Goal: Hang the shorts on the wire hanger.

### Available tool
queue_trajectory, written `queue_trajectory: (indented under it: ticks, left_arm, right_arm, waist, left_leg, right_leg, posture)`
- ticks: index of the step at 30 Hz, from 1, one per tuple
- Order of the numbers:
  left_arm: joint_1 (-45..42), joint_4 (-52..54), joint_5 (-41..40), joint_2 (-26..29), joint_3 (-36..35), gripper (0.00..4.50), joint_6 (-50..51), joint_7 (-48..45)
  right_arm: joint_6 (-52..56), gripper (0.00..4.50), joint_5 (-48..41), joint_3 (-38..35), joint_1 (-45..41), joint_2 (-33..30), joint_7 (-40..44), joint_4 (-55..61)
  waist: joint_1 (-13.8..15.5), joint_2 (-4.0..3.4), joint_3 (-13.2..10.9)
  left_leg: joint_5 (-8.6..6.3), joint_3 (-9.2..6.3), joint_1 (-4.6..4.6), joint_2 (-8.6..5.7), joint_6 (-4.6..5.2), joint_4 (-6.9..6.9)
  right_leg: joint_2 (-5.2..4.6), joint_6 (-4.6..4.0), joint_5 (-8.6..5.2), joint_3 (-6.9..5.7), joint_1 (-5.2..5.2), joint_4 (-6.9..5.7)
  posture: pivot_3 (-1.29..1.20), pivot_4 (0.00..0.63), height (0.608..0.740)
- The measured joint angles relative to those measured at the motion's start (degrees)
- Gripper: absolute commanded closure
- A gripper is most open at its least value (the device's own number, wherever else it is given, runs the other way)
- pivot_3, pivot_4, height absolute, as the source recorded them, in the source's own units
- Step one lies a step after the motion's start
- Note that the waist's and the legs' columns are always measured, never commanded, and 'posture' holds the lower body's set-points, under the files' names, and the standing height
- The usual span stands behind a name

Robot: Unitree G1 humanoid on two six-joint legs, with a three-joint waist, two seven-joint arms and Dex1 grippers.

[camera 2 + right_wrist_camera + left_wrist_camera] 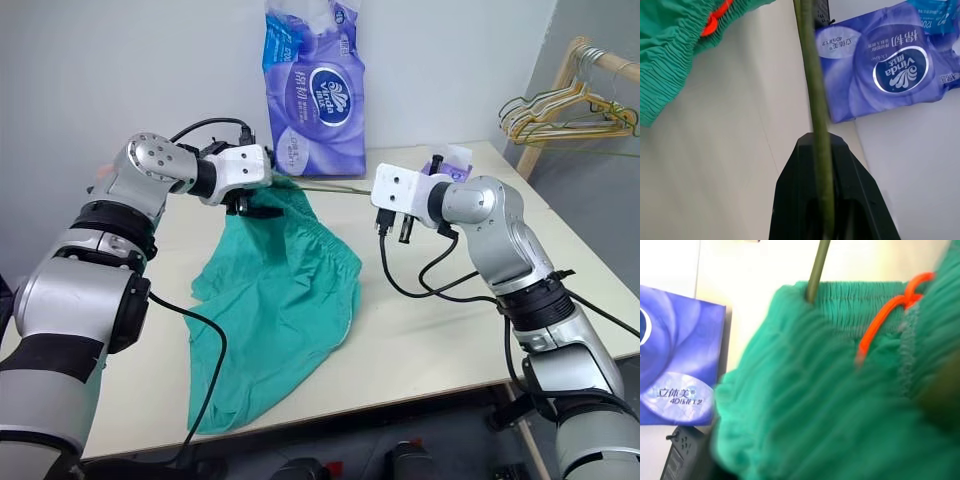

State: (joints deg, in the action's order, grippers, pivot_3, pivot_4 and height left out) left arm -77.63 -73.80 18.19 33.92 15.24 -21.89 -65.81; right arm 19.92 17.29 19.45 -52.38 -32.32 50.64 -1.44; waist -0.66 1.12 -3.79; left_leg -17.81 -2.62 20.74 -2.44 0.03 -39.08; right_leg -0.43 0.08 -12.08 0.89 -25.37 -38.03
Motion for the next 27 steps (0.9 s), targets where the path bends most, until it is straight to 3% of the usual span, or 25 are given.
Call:
queue_trajectory:
  ticks: [8, 14, 18, 21, 27]
  left_arm:
    - [0.2, 0.0, 0.2, 0.2, 0.0, 4.47, -0.3, 0.4]
    - [1.0, 0.0, 0.6, -0.3, 0.1, 4.47, -1.8, 3.2]
    - [1.3, 0.0, 1.1, -1.5, 0.2, 4.5, -2.1, 4.0]
    - [1.7, 0.0, 1.1, -3.8, 0.2, 4.5, -2.0, 4.9]
    - [3.0, 0.1, 0.7, -3.3, 0.1, 4.5, -1.3, 5.4]
  right_arm:
    - [-1.1, 4.5, 1.6, 0.0, -0.1, 0.8, 0.0, 0.0]
    - [-0.2, 4.5, 2.0, -0.1, -0.5, 0.8, 0.7, 0.1]
    - [-0.3, 3.47, 1.6, -0.2, -0.5, 0.3, 2.1, 1.9]
    - [-1.6, 2.43, 1.0, 0.5, -0.5, 1.0, 3.4, 4.9]
    - [1.3, 0.33, -1.2, -0.4, 0.7, -2.3, 6.7, 10.2]
  waist:
    - [0.0, 0.05, 0.0]
    - [-0.1, 0.14, 0.1]
    - [-0.3, 0.15, 0.1]
    - [-0.5, 0.19, 0.1]
    - [-1.1, 0.19, 0.1]
  left_leg:
    - [0.0, 0.01, 0.01, -0.01, 0.0, -0.04]
    - [0.01, 0.0, 0.0, 0.0, -0.01, -0.06]
    - [0.01, -0.02, 0.0, -0.02, -0.01, -0.08]
    - [0.01, -0.04, 0.02, -0.01, -0.01, -0.13]
    - [0.0, -0.06, 0.03, -0.01, -0.01, -0.15]
  right_leg:
    - [0.0, -0.01, 0.01, 0.01, 0.01, -0.01]
    - [-0.01, -0.03, 0.02, 0.0, 0.0, -0.05]
    - [-0.02, -0.04, 0.02, -0.01, 0.01, -0.05]
    - [-0.01, -0.04, 0.02, -0.02, 0.02, -0.05]
    - [-0.02, -0.04, 0.02, -0.04, 0.02, -0.05]
  posture:
    - [-0.02, 0.0, 0.74]
    - [-0.02, 0.0, 0.74]
    - [-0.04, 0.002, 0.74]
    - [-0.05, 0.006, 0.74]
    - [-0.06, 0.015, 0.74]
